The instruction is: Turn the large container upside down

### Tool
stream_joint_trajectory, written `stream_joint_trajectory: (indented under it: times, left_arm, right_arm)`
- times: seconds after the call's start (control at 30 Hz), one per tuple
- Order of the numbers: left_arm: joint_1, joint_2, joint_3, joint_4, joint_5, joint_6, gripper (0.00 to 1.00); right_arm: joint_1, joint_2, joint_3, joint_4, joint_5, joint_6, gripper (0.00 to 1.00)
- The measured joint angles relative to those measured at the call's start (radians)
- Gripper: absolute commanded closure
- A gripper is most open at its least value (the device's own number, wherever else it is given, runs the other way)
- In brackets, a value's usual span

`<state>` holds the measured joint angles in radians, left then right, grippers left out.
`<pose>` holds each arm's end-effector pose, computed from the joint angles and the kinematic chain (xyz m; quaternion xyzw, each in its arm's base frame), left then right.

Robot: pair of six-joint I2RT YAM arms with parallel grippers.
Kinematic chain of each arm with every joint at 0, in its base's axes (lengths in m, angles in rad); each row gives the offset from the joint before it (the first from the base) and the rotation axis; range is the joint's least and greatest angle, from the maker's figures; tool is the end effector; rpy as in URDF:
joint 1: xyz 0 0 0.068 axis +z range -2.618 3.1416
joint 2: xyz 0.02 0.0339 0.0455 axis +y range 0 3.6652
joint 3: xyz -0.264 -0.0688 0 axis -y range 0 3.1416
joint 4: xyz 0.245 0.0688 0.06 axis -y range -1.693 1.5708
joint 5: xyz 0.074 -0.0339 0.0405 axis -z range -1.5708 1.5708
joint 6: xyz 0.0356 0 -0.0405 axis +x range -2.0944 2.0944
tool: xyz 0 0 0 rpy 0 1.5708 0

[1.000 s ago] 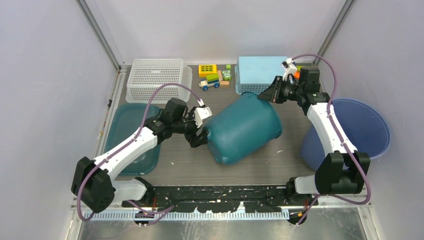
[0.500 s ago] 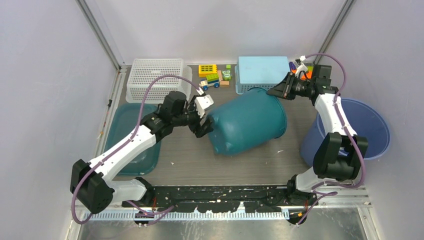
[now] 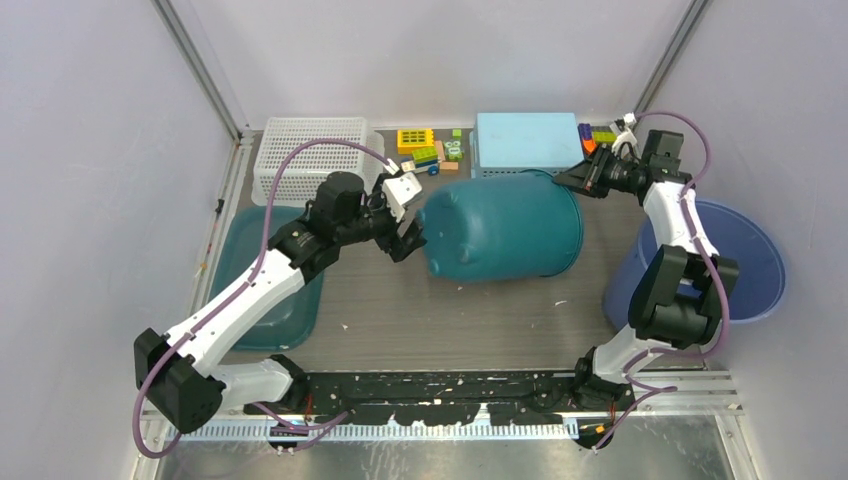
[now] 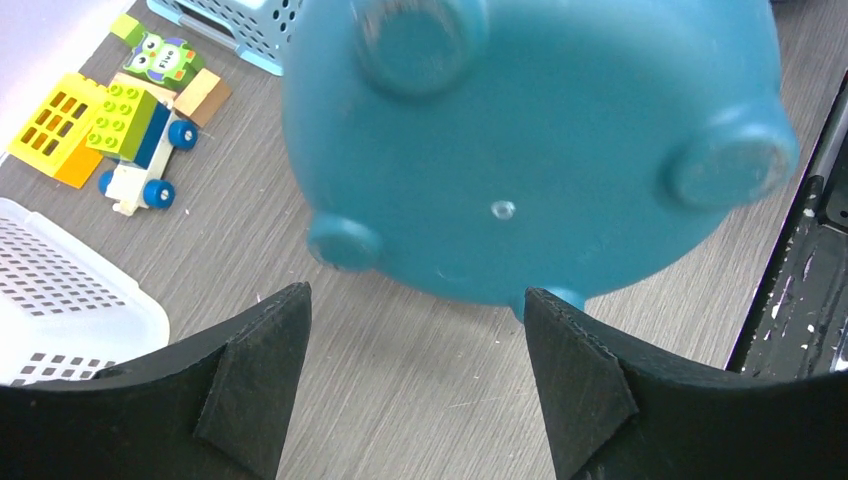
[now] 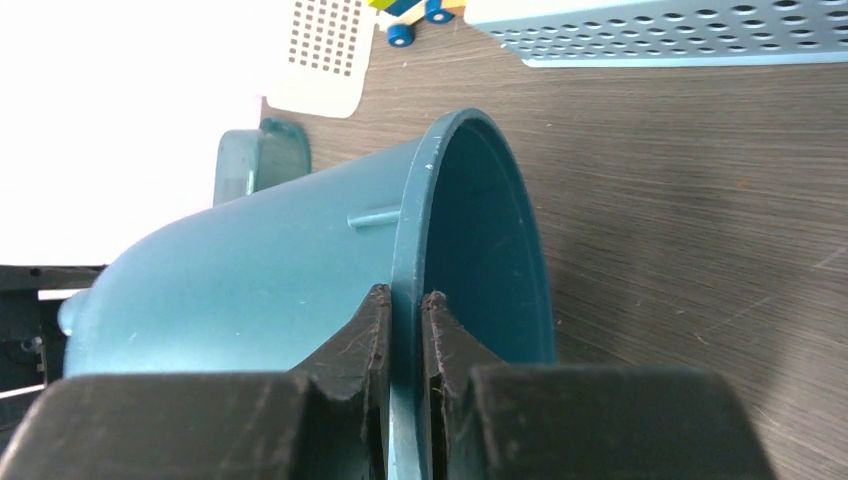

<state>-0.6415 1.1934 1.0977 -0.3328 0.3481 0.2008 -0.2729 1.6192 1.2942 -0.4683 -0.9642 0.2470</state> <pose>0.2091 -0.1713 0.3506 0.4242 0.7179 -0.2585 0.4877 0.3452 -0.0662 0.2886 0.0409 0.8375 0.4247 0.3414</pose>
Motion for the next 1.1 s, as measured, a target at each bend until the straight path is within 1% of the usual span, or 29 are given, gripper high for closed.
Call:
stream_joint_trajectory:
  times: [0.17,0.37,0.6,0.83,1.1]
  left_arm:
    - [0.0,0.0,0.0,-0.001,-0.01,-0.007,0.21]
    - [0.0,0.0,0.0,-0.001,-0.035,-0.007,0.21]
    - [0.0,0.001,0.006,-0.013,-0.041,-0.006,0.21]
    - [0.0,0.007,0.06,-0.061,0.014,0.008,0.2]
    - [0.001,0.011,0.077,-0.065,0.068,0.007,0.2]
  right_arm:
    - [-0.03,0.013,-0.016,0.01,0.035,0.006,0.98]
    - [-0.026,0.044,-0.055,-0.058,0.136,-0.017,0.99]
    - [-0.013,0.042,-0.057,-0.064,0.158,-0.032,0.99]
    - [0.064,0.041,-0.063,-0.056,0.185,-0.031,0.98]
    - [0.141,0.041,-0.061,-0.008,0.233,-0.032,0.99]
